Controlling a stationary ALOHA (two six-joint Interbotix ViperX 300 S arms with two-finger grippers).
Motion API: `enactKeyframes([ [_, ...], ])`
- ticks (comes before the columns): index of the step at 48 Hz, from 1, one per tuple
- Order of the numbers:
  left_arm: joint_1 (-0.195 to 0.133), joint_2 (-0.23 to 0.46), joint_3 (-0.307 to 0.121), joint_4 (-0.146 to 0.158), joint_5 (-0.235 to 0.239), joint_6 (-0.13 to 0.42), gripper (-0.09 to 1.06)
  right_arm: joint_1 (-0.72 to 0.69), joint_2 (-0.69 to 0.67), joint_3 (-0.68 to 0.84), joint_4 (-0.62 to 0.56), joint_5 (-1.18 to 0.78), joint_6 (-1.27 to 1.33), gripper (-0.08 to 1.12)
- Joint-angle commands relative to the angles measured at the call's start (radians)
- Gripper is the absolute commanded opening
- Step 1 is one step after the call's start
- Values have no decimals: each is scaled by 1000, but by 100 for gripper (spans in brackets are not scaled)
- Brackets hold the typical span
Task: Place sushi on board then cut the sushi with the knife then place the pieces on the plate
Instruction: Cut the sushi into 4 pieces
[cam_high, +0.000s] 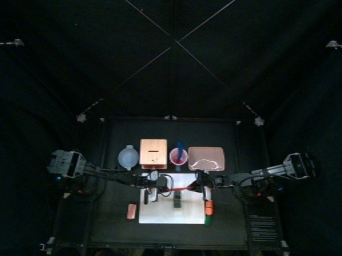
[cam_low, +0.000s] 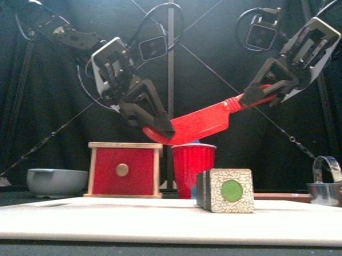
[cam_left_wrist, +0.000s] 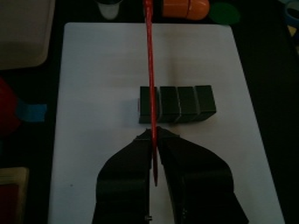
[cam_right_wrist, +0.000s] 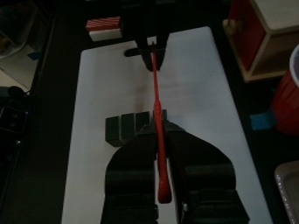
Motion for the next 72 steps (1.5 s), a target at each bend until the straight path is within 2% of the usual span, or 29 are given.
enactKeyframes([
  [1,3,-2,-23,-2,-2,0,43,20,-8,0,49,29,3,26],
  [12,2,28,-41,-2,-2,0,43,51,34,-11,121,81,3,26],
  [34,-9,55,-46,-9,-2,0,43,51,155,-55,124,137,3,26],
  [72,-11,91,-48,-20,-5,-2,43,44,163,-44,120,149,3,26],
])
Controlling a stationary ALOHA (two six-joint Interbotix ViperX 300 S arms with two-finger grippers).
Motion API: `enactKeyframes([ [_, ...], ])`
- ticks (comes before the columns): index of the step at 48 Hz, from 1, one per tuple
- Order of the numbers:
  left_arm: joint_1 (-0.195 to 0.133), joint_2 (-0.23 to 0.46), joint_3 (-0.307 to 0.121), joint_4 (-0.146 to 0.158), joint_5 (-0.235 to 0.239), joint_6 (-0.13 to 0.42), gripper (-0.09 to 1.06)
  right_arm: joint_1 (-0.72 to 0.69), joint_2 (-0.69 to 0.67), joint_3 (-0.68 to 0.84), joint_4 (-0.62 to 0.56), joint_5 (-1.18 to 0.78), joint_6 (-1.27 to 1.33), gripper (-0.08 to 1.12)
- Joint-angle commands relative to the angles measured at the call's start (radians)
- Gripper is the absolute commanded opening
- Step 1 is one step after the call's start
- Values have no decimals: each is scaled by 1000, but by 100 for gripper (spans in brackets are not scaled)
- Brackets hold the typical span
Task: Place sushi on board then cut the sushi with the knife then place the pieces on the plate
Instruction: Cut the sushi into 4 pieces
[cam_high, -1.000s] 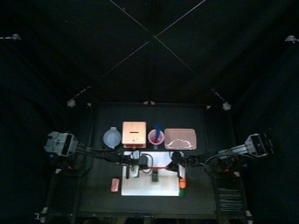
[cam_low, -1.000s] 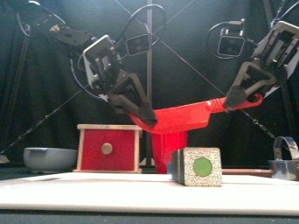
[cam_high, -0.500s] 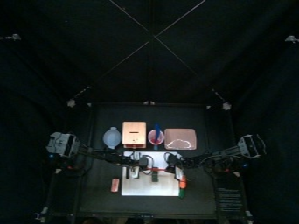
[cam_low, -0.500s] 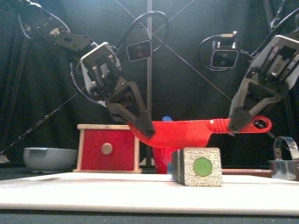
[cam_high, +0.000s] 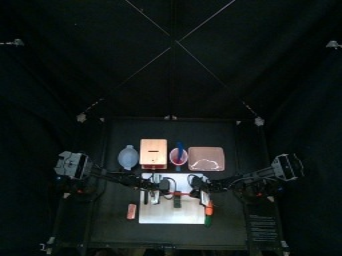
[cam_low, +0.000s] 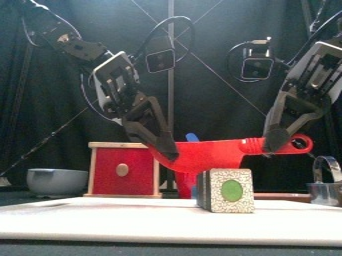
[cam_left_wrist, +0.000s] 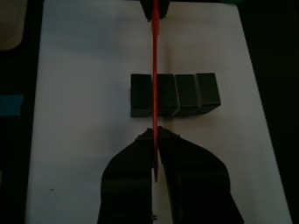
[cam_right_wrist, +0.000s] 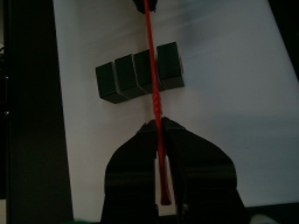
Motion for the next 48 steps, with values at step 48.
enactKeyframes([
  [48,14,81,-26,-8,-3,6,43,-100,103,-11,-31,38,-2,26],
])
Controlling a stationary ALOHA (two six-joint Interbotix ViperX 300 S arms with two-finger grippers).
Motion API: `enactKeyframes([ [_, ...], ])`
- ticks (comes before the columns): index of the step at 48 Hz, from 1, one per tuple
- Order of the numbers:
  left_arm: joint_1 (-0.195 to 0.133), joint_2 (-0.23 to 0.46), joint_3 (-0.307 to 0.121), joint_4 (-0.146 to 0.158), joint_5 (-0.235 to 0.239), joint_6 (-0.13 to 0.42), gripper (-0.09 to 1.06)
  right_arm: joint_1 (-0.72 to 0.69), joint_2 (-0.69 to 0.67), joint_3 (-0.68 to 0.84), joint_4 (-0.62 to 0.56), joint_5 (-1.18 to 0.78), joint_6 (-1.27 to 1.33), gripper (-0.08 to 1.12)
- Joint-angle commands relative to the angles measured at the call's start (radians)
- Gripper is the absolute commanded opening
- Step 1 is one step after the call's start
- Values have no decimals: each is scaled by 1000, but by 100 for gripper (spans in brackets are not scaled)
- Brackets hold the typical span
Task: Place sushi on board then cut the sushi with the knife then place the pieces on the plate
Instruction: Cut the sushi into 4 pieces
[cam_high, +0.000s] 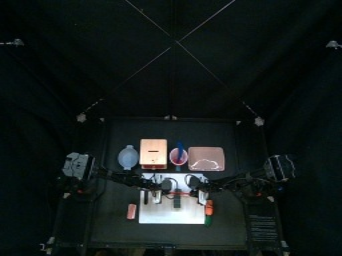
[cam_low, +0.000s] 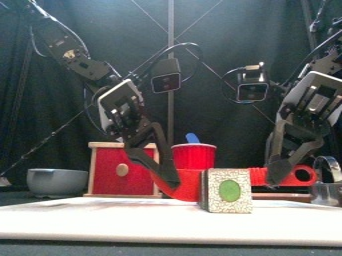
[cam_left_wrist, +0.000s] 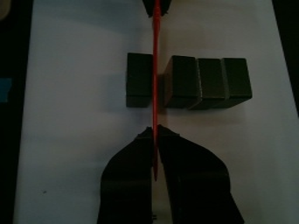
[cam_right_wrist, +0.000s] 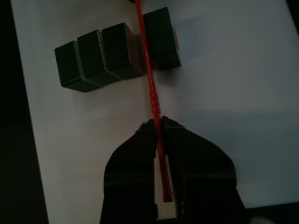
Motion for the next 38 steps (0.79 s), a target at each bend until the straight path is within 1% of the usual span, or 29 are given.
enactKeyframes([
  [1,6,-11,-11,8,5,2,43,-28,-14,-3,-29,17,5,26],
  [8,32,-17,-12,29,5,2,43,-72,-15,-9,-72,37,6,26],
  [15,49,-25,-12,44,5,2,43,-106,-21,-17,-89,51,5,26],
  [23,51,-35,-15,55,6,2,43,-106,-46,-32,-101,80,6,26],
  [27,48,-51,-15,55,8,2,43,-103,-71,-44,-101,110,8,26],
  [38,38,-137,-12,61,9,2,43,-66,-152,-84,-84,186,9,26],
])
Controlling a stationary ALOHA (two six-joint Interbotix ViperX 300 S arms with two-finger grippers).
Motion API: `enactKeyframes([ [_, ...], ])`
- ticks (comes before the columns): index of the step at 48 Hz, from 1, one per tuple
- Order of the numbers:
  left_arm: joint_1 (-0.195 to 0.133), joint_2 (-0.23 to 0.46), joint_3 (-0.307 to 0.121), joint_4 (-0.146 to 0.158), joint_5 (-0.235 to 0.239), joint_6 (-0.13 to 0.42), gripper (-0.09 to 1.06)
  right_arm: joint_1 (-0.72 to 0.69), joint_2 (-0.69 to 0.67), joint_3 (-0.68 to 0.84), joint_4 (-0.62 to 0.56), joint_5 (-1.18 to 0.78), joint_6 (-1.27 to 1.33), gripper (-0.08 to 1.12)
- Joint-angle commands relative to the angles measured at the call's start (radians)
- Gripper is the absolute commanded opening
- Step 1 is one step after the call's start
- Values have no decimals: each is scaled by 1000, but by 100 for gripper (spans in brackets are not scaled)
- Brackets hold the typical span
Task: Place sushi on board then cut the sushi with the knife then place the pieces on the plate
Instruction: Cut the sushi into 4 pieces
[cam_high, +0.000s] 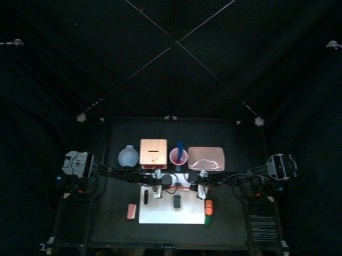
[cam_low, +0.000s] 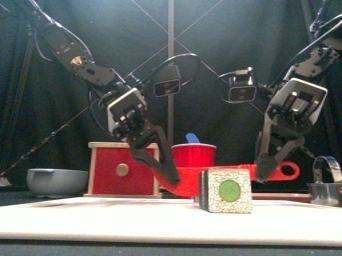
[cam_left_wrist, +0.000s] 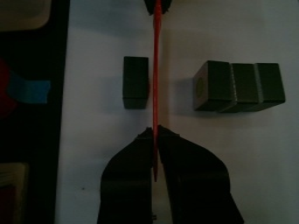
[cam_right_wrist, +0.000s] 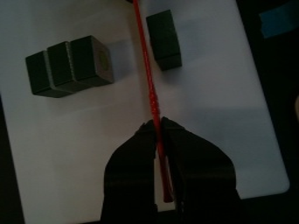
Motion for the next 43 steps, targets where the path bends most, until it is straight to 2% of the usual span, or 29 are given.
enactKeyframes([
  [1,-9,-61,-11,5,-6,0,43,32,-60,-28,14,23,3,26],
  [6,-54,-72,-9,3,-5,-2,43,69,-78,-34,29,25,5,26],
  [12,-89,-66,-11,-3,-5,-6,43,100,-77,-35,66,23,5,26],
  [17,-112,-55,-15,-26,-5,-8,43,124,-74,-35,89,15,5,26],
  [20,-121,-51,-17,-46,-5,-6,43,132,-72,-35,95,11,5,26],
  [30,-132,-41,-14,-86,-5,-6,43,138,-66,-35,106,6,5,26],
  [43,-141,-31,-12,-103,-5,-6,43,147,-48,-34,115,6,5,26],
])
